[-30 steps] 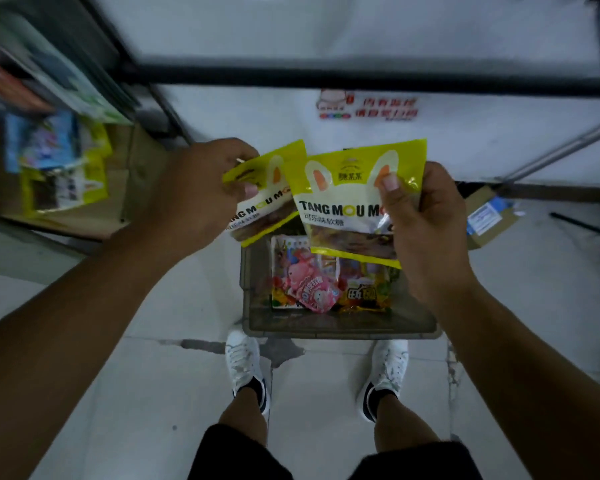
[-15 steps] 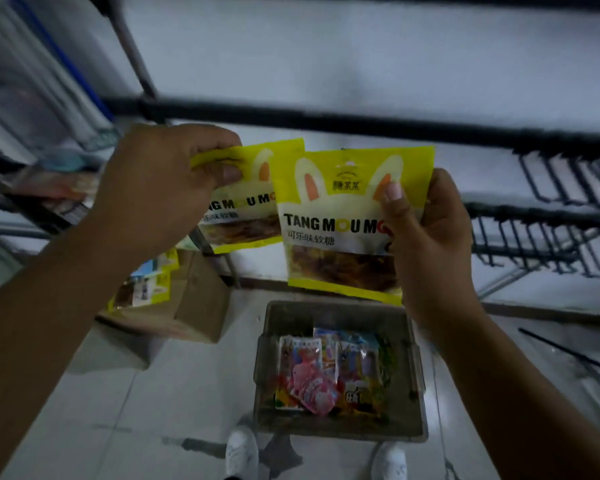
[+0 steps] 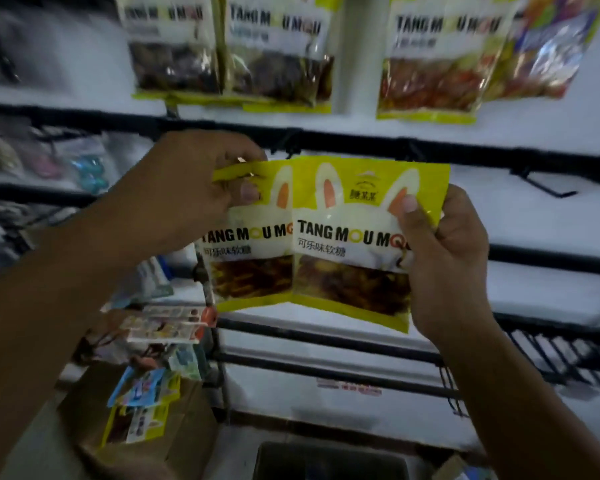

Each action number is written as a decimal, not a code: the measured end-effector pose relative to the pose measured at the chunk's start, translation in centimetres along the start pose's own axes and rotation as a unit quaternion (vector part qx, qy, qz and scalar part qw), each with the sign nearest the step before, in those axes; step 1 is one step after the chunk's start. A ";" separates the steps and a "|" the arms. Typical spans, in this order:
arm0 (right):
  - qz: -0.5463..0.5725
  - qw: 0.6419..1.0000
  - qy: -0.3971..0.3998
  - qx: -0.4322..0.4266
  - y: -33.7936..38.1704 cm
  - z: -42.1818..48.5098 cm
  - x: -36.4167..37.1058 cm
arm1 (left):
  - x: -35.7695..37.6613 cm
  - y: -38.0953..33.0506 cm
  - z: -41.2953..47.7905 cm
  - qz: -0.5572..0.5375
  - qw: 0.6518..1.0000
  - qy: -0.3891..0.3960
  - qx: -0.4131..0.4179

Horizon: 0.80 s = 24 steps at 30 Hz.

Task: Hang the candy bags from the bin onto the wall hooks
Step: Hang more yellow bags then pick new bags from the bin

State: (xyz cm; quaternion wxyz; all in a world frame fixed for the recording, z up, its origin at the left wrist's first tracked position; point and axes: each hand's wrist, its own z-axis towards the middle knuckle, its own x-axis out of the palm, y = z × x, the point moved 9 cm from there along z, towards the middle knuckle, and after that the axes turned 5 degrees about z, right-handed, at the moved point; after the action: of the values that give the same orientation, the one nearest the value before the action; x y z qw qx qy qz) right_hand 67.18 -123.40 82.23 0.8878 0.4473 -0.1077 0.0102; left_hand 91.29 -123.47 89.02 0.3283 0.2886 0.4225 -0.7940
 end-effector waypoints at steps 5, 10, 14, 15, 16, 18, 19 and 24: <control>-0.005 0.999 0.025 -0.040 4.9 3.1 2.2 | -5.0 -2.1 2.4 0.025 1.000 0.012 -0.004; 0.014 0.998 0.026 -0.058 7.7 5.8 3.6 | -9.8 -2.9 3.7 0.015 0.998 -0.057 -0.003; 0.023 0.998 0.015 -0.061 8.9 7.4 4.8 | -12.1 -2.0 4.1 -0.078 0.991 -0.104 -0.003; 0.021 0.998 0.009 -0.062 9.1 7.7 5.1 | -12.5 -1.6 4.2 -0.117 0.986 -0.115 -0.008; 0.022 0.998 -0.001 -0.058 9.3 8.0 5.4 | -12.8 -1.1 4.3 -0.155 0.980 -0.124 -0.013; 0.014 0.999 -0.009 -0.052 9.8 8.5 6.1 | -13.5 0.0 4.5 -0.217 0.965 -0.144 -0.024; 0.014 0.999 -0.010 -0.045 9.9 8.8 6.4 | -13.7 0.4 4.6 -0.244 0.957 -0.152 -0.030; 0.056 0.998 0.005 -0.011 9.9 10.3 8.8 | -15.0 2.0 5.2 -0.305 0.934 -0.183 -0.042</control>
State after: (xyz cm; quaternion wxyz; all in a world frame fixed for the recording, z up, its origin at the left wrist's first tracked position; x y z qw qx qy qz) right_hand 72.79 -126.33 97.79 0.8911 0.4310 -0.1281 0.0611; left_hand 101.18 -124.66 101.56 0.1534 -0.0182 0.4559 -0.8765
